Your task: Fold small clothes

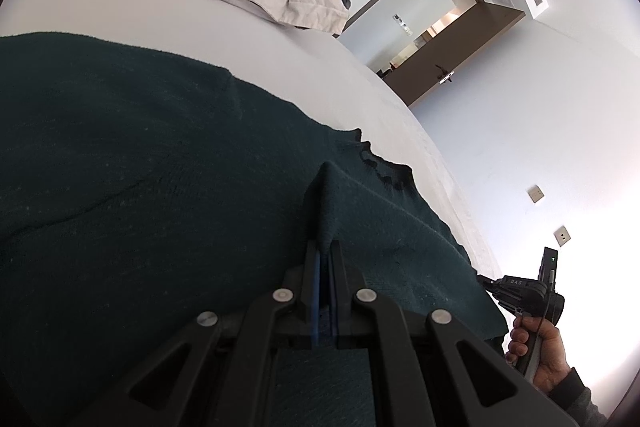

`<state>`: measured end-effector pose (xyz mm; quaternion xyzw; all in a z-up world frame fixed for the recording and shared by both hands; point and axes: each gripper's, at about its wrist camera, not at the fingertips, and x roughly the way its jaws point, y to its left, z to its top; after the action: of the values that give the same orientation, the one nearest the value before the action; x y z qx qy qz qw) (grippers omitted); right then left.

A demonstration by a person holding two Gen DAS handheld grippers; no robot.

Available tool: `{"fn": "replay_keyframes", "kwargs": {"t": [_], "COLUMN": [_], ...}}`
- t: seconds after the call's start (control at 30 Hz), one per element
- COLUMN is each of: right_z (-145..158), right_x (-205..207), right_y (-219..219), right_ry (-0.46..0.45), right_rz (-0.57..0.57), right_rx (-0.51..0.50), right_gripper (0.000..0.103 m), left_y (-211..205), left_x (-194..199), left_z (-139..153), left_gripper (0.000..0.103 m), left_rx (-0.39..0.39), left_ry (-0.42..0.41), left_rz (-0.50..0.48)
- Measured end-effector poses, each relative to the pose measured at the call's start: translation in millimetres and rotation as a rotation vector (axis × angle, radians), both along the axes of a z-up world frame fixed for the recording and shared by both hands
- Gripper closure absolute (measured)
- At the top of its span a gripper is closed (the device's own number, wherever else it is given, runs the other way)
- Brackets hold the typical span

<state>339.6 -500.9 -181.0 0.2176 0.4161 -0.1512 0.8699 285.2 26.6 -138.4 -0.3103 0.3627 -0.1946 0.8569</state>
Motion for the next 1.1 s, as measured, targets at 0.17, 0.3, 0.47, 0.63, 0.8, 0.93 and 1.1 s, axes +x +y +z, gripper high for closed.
{"fn": "replay_keyframes", "kwargs": {"t": [0.17, 0.3, 0.47, 0.63, 0.8, 0.93, 1.1], "right_z": [19, 46, 40, -4, -9, -15, 4], "right_x": [-18, -58, -86, -91, -101, -106, -115], "right_y": [11, 46, 93, 93, 85, 79, 80], "right_ry": [-0.052, -0.107, -0.044, 0.057, 0.019, -0.004, -0.027], "right_rz": [0.033, 0.111, 0.251, 0.241, 0.205, 0.167, 0.096], "right_rx": [-0.066, -0.178, -0.259, -0.226, -0.230, -0.201, -0.155], "right_gripper": [0.101, 0.059, 0.051, 0.073, 0.076, 0.077, 0.076], "left_y": [3, 3, 0, -2, -4, -8, -8], "left_x": [-3, -2, -1, 1, 2, 0, -6], "left_z": [0, -1, 0, 1, 0, 2, 1], "left_gripper": [0.098, 0.098, 0.098, 0.097, 0.097, 0.097, 0.096], "left_rx": [-0.010, -0.013, 0.003, 0.022, 0.029, 0.062, 0.070], "left_ry": [-0.001, 0.001, 0.007, 0.016, 0.023, 0.033, 0.039], "left_rz": [-0.001, -0.004, -0.006, -0.008, -0.014, -0.023, -0.029]}}
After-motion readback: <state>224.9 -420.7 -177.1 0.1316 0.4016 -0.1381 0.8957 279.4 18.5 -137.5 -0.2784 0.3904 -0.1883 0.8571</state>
